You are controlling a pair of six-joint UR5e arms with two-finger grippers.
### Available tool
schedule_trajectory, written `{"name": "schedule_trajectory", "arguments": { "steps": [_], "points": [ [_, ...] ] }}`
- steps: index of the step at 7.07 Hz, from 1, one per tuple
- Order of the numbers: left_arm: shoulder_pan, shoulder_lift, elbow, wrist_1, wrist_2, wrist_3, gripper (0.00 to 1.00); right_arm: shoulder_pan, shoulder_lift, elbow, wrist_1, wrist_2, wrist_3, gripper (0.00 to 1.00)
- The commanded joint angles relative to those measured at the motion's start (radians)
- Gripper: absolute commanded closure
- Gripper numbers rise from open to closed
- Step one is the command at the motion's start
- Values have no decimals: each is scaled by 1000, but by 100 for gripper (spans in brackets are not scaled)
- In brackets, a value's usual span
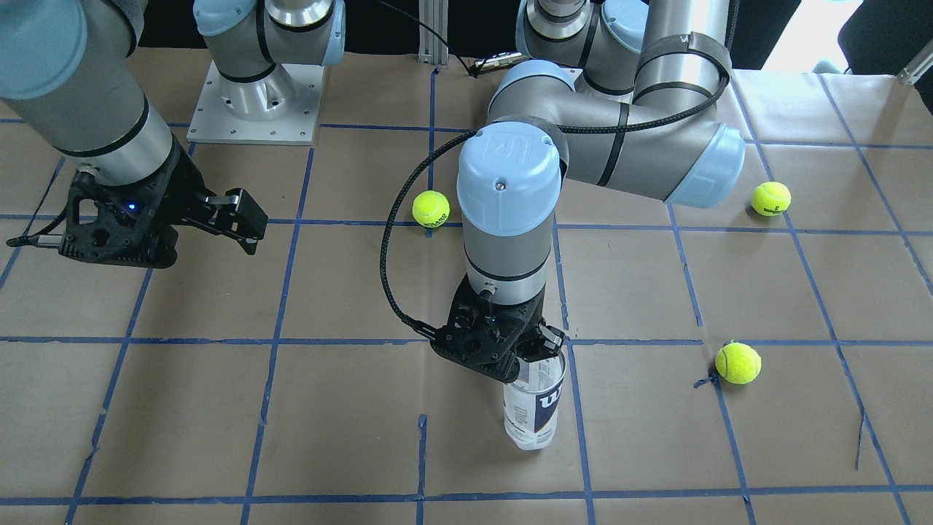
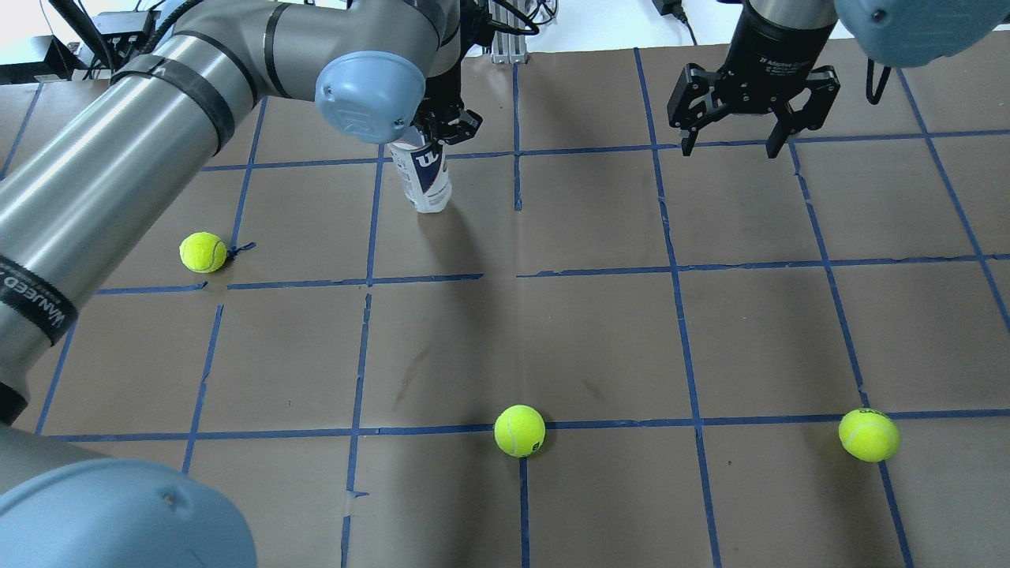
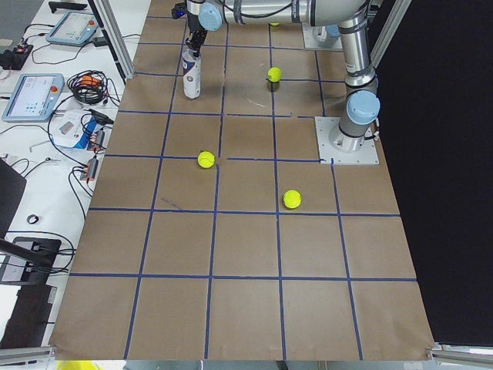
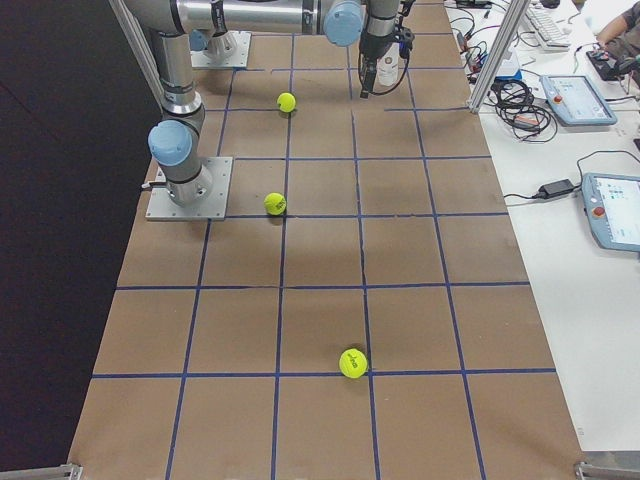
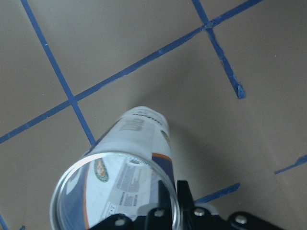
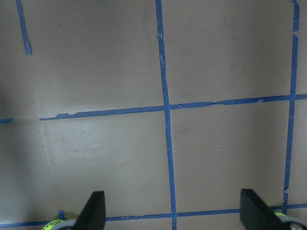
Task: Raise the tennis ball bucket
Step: 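Lower the upright can onto the table and open the left gripper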
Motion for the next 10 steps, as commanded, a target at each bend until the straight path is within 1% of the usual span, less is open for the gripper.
{"name": "schedule_trajectory", "arguments": {
  "steps": [1,2,3,6,7,8,9,10],
  "points": [
    [3,-3,4,-8,-1,-6,5,0,0,-2,2,0,-2,0],
    [4,2,7,-8,-6,-9,0,0,0,-4,2,-2,-3,0],
    [9,34,7,-35,-4,-10,0,0,0,-4,1,-2,-3,0],
    [66,173,3,-179,-4,-9,0,0,2,-4,2,-8,-5,0],
    [69,195,3,-197,-3,-10,0,-2,2,1,2,-8,-6,0],
    [72,244,-2,-254,2,-10,0,0,2,1,1,-5,-5,0],
    [124,308,-25,-319,-9,-10,0,-2,2,1,2,-8,-5,0],
    [194,349,-37,-362,-105,-30,0,-2,2,-4,2,-9,-6,0]
  ]
}}
